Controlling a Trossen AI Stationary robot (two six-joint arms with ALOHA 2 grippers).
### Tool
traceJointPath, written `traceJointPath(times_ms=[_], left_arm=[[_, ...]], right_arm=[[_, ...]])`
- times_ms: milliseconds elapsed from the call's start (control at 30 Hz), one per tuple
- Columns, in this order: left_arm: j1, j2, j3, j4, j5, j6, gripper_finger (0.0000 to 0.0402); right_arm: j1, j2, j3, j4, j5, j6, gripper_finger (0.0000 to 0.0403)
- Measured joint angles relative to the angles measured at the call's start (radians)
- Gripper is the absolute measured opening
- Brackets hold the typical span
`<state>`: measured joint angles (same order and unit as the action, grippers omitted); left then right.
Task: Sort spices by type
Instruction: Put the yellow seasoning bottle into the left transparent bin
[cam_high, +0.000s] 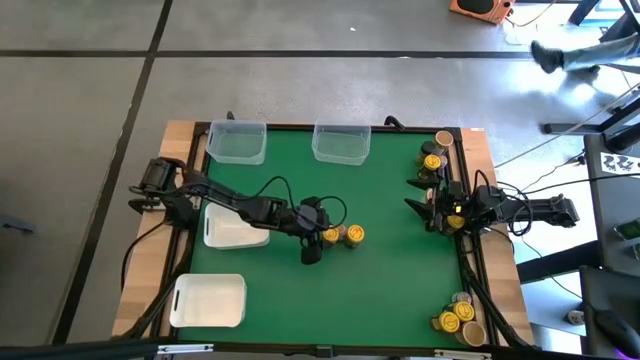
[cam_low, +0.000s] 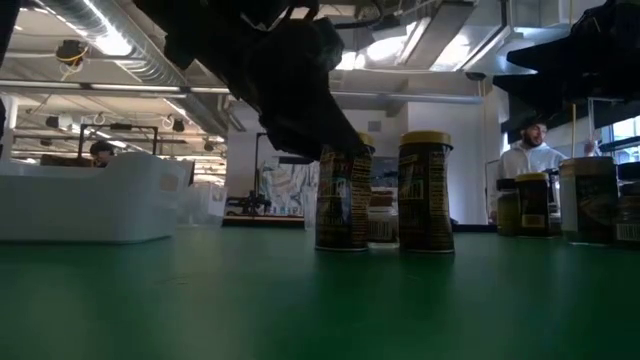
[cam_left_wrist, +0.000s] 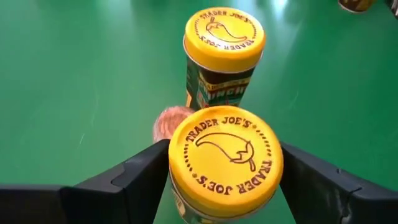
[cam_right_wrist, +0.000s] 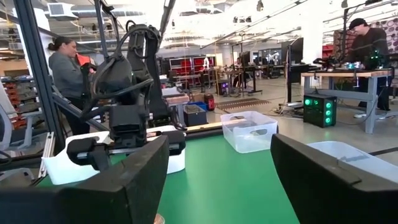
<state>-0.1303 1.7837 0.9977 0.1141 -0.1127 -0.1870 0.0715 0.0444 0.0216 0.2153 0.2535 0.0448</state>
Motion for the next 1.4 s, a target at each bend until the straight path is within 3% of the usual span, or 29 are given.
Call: traceJointPath(times_ms=[233, 533, 867, 1033, 1267, 1400], left_arm=[[-0.004, 0.029, 0.004, 0.021, -0.004, 0.017, 0.0225], [-0.029, -0.102, -0.003, -0.116, -0.045, 0.001, 0.0224], [-0.052, -0.377, -0.027, -0.439, -0.372, -0.018, 0.0224], [-0.011, -0.545, -0.072, -0.534, -0.539, -0.07, 0.0224], [0.165, -0.696, -0.123, -0.666, -0.851, -0.195, 0.0226], [0.34, -0.691, -0.161, -0.642, -0.842, -0.193, 0.0227]], right_arm=[[0.0, 0.0, 0.0, -0.005, 0.024, -0.005, 0.028], [0.0, -0.001, 0.0, -0.007, 0.024, -0.014, 0.028], [0.0, -0.001, 0.0, 0.001, 0.033, -0.018, 0.028], [0.0, -0.001, 0.0, 0.003, 0.111, -0.024, 0.028], [0.0, -0.001, 0.0, 0.004, 0.275, -0.028, 0.028], [-0.001, -0.001, 0.0, 0.004, 0.331, -0.054, 0.028]])
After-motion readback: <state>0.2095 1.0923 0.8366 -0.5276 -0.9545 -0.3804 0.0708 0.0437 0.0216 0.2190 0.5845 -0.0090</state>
